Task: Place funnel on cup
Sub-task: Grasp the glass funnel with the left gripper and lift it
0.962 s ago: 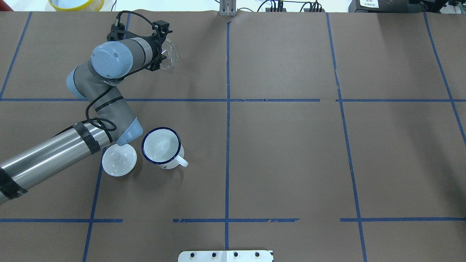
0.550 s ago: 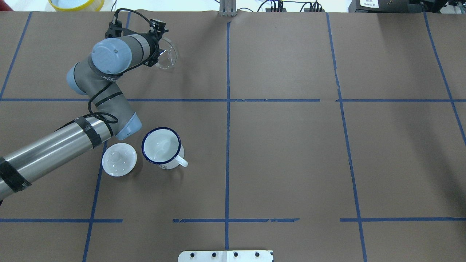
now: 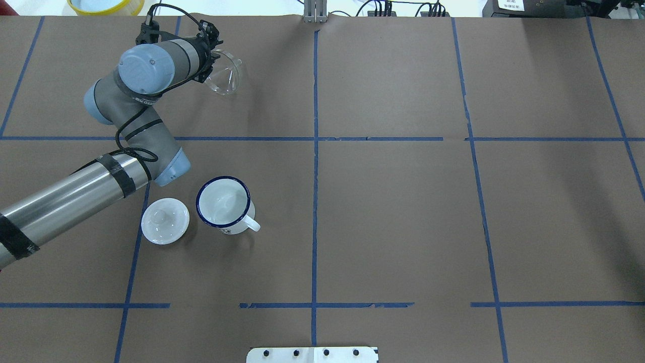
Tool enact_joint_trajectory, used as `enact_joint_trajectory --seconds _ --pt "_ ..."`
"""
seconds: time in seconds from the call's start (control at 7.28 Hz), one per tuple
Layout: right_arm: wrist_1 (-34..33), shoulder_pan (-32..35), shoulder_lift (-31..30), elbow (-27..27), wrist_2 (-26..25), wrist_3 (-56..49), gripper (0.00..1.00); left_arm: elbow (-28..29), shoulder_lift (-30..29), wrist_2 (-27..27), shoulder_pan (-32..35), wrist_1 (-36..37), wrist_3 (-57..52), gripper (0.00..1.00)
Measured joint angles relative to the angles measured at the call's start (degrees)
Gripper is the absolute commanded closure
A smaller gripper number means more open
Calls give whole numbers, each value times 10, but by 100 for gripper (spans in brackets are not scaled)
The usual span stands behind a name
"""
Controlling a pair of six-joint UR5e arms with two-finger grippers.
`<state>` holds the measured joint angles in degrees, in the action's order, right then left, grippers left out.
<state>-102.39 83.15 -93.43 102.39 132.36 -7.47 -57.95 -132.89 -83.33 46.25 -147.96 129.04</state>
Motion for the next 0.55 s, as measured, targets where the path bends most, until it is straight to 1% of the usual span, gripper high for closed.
enact_joint_trajectory --seconds 0.41,0.55 --pt "0 0 0 0 0 0 0 -8 -4 -5 0 0 -33 100" --pt "0 0 0 0 0 0 0 -28 -4 -12 3 1 -46 100"
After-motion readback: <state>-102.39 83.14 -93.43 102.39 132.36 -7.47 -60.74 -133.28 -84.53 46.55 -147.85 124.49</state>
